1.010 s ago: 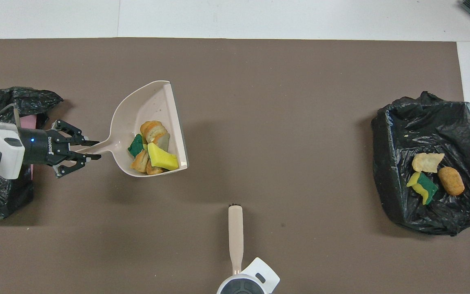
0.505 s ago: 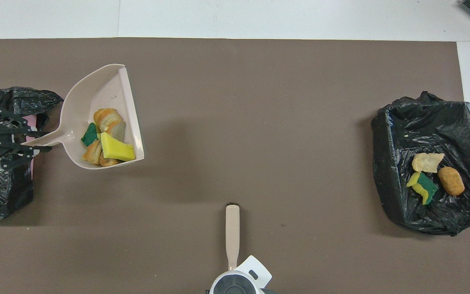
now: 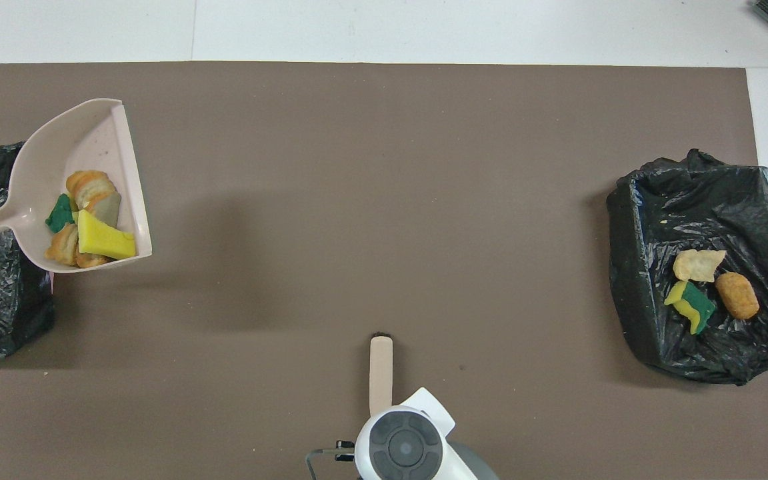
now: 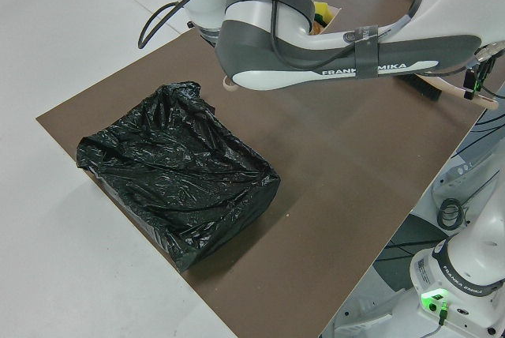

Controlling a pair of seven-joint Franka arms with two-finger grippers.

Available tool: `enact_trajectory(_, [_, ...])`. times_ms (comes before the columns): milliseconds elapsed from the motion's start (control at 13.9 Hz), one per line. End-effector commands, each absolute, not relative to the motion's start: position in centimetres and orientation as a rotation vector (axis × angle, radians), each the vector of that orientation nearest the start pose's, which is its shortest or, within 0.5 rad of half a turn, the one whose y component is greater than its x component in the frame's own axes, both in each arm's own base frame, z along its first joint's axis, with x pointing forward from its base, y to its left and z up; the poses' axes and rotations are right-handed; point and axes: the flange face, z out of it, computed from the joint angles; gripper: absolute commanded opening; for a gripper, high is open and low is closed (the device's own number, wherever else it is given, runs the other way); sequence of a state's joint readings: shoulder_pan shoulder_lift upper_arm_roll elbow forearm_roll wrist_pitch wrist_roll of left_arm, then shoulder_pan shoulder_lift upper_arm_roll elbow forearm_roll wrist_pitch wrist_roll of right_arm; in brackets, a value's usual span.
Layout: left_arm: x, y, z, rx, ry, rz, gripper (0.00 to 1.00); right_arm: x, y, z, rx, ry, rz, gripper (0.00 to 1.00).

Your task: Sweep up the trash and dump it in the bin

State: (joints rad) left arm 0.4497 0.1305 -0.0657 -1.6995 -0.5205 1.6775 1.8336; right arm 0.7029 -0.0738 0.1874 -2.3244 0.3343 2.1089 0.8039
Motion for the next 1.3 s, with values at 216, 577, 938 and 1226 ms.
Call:
enact_trajectory(216, [57.2, 18.6, 52.1, -2.67, 2.154, -0.671, 0.0, 39.8, 31.4, 38.5, -2.996, 0.272, 0.275, 0.74])
enact_trajectory(577, [55.9, 24.4, 53.1, -2.609, 2.129, -0.591, 0.0, 49.9, 19.6, 40.3, -3.1, 0.288, 0.056, 0.98])
enact_trajectory(938, [54.8, 31.5, 54.8, -2.532, 2.054, -0.459, 0.0, 54.8, 12.4, 49.1, -3.124, 0.331, -0.026, 1.0])
enact_trajectory(1226, [53.8, 37.6, 56.4, -2.426, 1.906, -0.325, 0.0, 55.3, 7.1, 59.6, -3.128, 0.373, -0.021, 1.0])
